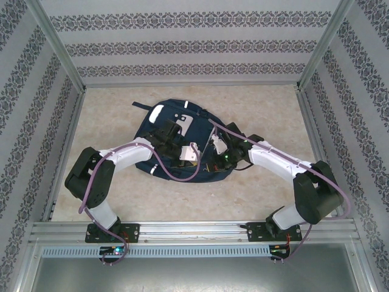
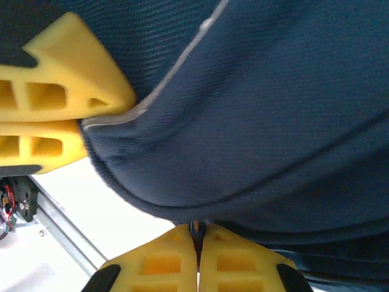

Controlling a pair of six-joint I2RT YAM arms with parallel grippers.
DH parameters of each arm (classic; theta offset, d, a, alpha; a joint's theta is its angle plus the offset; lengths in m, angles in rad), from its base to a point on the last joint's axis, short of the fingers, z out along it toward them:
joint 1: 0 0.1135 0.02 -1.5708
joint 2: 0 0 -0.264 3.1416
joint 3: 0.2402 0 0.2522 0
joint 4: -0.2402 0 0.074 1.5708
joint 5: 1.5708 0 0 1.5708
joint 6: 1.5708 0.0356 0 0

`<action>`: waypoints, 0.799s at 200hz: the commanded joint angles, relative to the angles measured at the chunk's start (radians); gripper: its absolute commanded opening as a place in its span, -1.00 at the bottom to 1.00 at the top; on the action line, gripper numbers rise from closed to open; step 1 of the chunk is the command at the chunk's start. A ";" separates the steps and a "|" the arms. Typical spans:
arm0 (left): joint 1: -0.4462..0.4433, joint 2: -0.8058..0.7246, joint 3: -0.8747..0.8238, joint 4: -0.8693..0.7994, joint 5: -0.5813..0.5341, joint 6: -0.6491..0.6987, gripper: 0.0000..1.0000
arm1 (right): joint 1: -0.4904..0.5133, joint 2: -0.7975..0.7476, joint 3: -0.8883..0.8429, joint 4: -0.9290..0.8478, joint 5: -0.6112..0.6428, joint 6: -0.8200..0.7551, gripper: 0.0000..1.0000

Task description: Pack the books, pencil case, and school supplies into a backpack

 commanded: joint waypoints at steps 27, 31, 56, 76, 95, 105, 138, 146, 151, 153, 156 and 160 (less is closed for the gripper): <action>0.010 -0.024 0.031 -0.195 0.003 0.165 -1.00 | -0.048 -0.018 0.012 -0.065 0.114 -0.076 -0.97; 0.012 -0.023 0.037 -0.214 0.000 0.176 -1.00 | -0.050 -0.023 0.011 -0.066 0.118 -0.077 -0.97; 0.045 -0.025 0.067 -0.279 -0.005 0.230 -1.00 | -0.069 -0.047 0.002 -0.081 0.157 -0.088 -1.00; 0.101 -0.051 0.053 -0.248 0.028 0.221 -1.00 | -0.088 -0.055 0.002 -0.099 0.177 -0.090 -1.00; 0.158 -0.062 0.060 -0.154 -0.040 0.059 -0.99 | -0.072 -0.054 0.002 -0.092 0.105 -0.087 -1.00; 0.183 -0.067 0.054 -0.108 -0.090 0.017 -0.86 | -0.038 -0.047 0.001 -0.061 0.029 -0.085 -1.00; 0.245 -0.059 0.043 0.065 -0.292 -0.233 -0.67 | 0.110 0.031 0.053 0.041 -0.056 -0.016 -1.00; 0.258 -0.067 0.050 0.040 -0.251 -0.242 -0.66 | 0.135 0.055 0.083 0.054 -0.050 -0.003 -1.00; 0.259 -0.074 0.050 0.023 -0.219 -0.227 -0.63 | 0.146 0.071 0.099 0.061 -0.046 0.005 -1.00; 0.260 -0.077 0.046 0.018 -0.210 -0.221 -0.62 | 0.149 0.077 0.104 0.065 -0.045 0.007 -1.00; 0.259 -0.083 0.041 0.014 -0.198 -0.213 -0.60 | 0.154 0.084 0.111 0.070 -0.040 0.012 -1.00; 0.260 -0.092 0.031 0.014 -0.185 -0.209 -0.50 | 0.158 0.095 0.119 0.075 -0.033 0.020 -1.00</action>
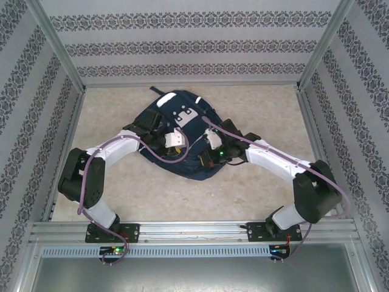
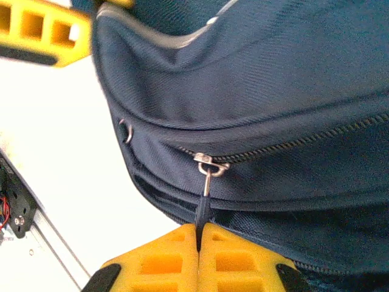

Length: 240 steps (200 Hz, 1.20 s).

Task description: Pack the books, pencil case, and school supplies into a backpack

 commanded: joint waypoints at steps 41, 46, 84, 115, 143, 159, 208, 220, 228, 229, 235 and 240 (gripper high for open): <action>0.036 -0.138 -0.084 -0.025 0.184 0.076 0.20 | 0.072 0.095 0.085 -0.021 -0.067 0.067 -1.00; 0.026 -0.143 -0.092 -0.023 0.190 0.081 0.21 | 0.074 0.095 0.083 -0.020 -0.071 0.066 -1.00; -0.061 -0.103 -0.095 0.047 0.143 0.052 0.21 | 0.078 0.094 0.062 0.001 -0.093 0.070 -1.00; -0.099 -0.039 -0.043 -0.018 0.122 0.138 0.22 | 0.082 0.087 0.038 0.030 -0.092 0.092 -1.00; -0.106 -0.012 -0.051 -0.015 0.081 0.166 0.22 | 0.082 0.084 0.022 0.038 -0.099 0.101 -1.00; -0.110 -0.003 -0.049 0.024 0.027 0.112 0.08 | 0.086 0.081 0.013 0.044 -0.109 0.104 -1.00; -0.110 -0.005 -0.004 -0.031 0.098 0.110 -1.00 | 0.088 0.076 -0.022 0.076 -0.068 0.068 -0.75; -0.109 -0.013 -0.012 -0.027 0.117 0.108 -1.00 | 0.087 0.085 -0.016 0.075 -0.049 0.059 -0.61; -0.109 -0.015 -0.011 -0.037 0.131 0.112 -1.00 | 0.087 0.093 -0.008 0.073 -0.036 0.057 -0.52; -0.109 -0.015 -0.011 -0.038 0.133 0.113 -1.00 | 0.087 0.094 -0.007 0.073 -0.035 0.057 -0.51; -0.110 -0.015 -0.011 -0.043 0.141 0.112 -1.00 | 0.089 0.099 -0.004 0.076 -0.032 0.058 -0.47; -0.109 -0.015 -0.011 -0.046 0.149 0.110 -1.00 | 0.092 0.103 0.000 0.078 -0.027 0.061 -0.44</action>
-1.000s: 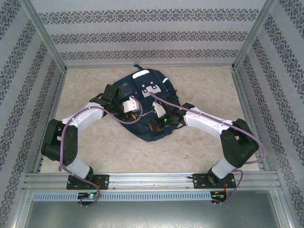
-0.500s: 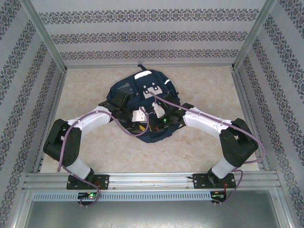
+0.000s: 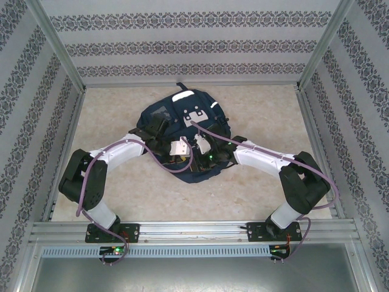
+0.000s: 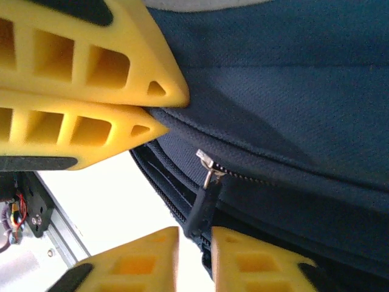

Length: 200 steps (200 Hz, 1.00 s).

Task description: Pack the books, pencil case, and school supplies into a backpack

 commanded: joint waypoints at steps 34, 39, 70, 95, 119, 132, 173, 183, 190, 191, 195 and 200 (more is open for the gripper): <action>-0.005 -0.010 0.010 -0.011 0.111 -0.006 -1.00 | 0.047 0.028 0.017 -0.001 0.089 0.005 -0.30; -0.006 -0.010 0.009 -0.011 0.112 -0.010 -1.00 | 0.051 0.030 0.020 -0.004 0.106 0.013 -0.27; -0.006 -0.006 0.016 -0.021 0.107 -0.015 -1.00 | 0.099 0.027 0.032 -0.017 0.248 0.078 -0.17; -0.005 -0.007 0.018 -0.030 0.103 -0.006 -1.00 | 0.137 0.039 0.045 -0.058 0.400 0.153 -0.23; -0.005 -0.011 0.017 -0.047 0.097 0.017 -1.00 | 0.149 0.024 0.029 -0.061 0.452 0.195 -0.64; -0.004 -0.015 0.014 -0.055 0.087 0.037 -1.00 | 0.147 0.008 0.026 -0.067 0.445 0.185 -0.85; 0.016 -0.025 0.016 -0.083 0.058 0.071 -1.00 | 0.080 -0.052 0.021 -0.169 0.432 0.131 -1.00; 0.026 -0.030 0.013 -0.084 0.067 0.078 -1.00 | 0.036 -0.068 0.006 -0.189 0.434 0.123 -1.00; 0.029 -0.037 0.008 -0.084 0.068 0.088 -1.00 | 0.005 -0.077 -0.005 -0.199 0.432 0.116 -1.00; 0.029 -0.038 0.008 -0.084 0.069 0.088 -1.00 | -0.002 -0.079 -0.007 -0.200 0.432 0.114 -1.00; 0.029 -0.042 0.003 -0.083 0.068 0.093 -1.00 | -0.019 -0.082 -0.012 -0.200 0.430 0.108 -1.00; 0.030 -0.045 -0.001 -0.085 0.067 0.100 -1.00 | -0.042 -0.085 -0.021 -0.201 0.429 0.096 -1.00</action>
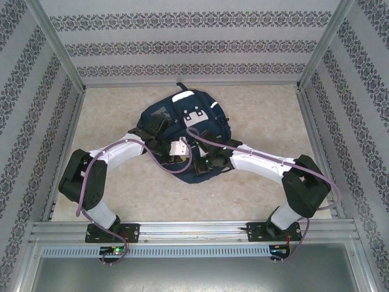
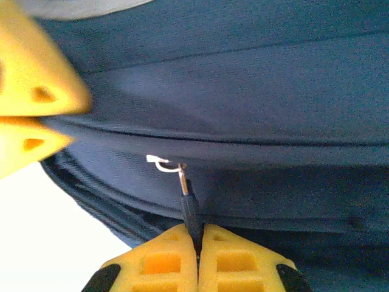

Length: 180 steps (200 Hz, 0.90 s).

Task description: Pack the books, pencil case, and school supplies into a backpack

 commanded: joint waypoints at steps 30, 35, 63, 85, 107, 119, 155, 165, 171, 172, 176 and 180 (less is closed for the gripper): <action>0.017 -0.071 -0.038 -0.058 0.044 0.055 -1.00 | -0.193 -0.050 -0.066 -0.072 0.124 -0.134 -1.00; 0.017 -0.075 -0.043 -0.055 0.043 0.052 -1.00 | -0.201 -0.047 -0.061 -0.073 0.133 -0.138 -1.00; 0.031 -0.085 -0.054 -0.052 0.018 0.019 -1.00 | -0.213 -0.056 -0.021 -0.115 0.225 -0.116 -1.00; 0.083 -0.092 -0.060 0.020 -0.084 -0.091 -1.00 | -0.158 -0.077 0.005 -0.154 0.251 -0.146 -1.00; 0.177 -0.074 -0.067 0.200 -0.215 -0.294 -0.89 | -0.068 -0.103 0.000 -0.124 0.176 -0.155 -1.00; 0.220 -0.056 -0.045 0.232 -0.214 -0.348 -0.71 | -0.026 -0.100 0.001 -0.089 0.110 -0.132 -1.00; 0.232 -0.101 -0.048 0.141 0.037 -0.191 0.12 | 0.027 -0.054 0.069 -0.041 0.050 -0.063 -1.00; 0.223 -0.133 -0.083 0.138 0.123 -0.146 0.26 | 0.028 -0.048 0.088 -0.033 0.026 -0.053 -1.00; 0.211 -0.150 -0.108 0.150 0.158 -0.130 0.31 | 0.029 -0.047 0.094 -0.027 0.013 -0.053 -1.00; 0.208 -0.154 -0.112 0.151 0.162 -0.129 0.31 | 0.029 -0.047 0.095 -0.026 0.012 -0.053 -1.00; 0.196 -0.164 -0.126 0.169 0.170 -0.127 0.35 | 0.029 -0.047 0.098 -0.023 0.008 -0.052 -1.00; 0.184 -0.172 -0.139 0.187 0.170 -0.127 0.38 | 0.029 -0.048 0.099 -0.021 0.005 -0.053 -1.00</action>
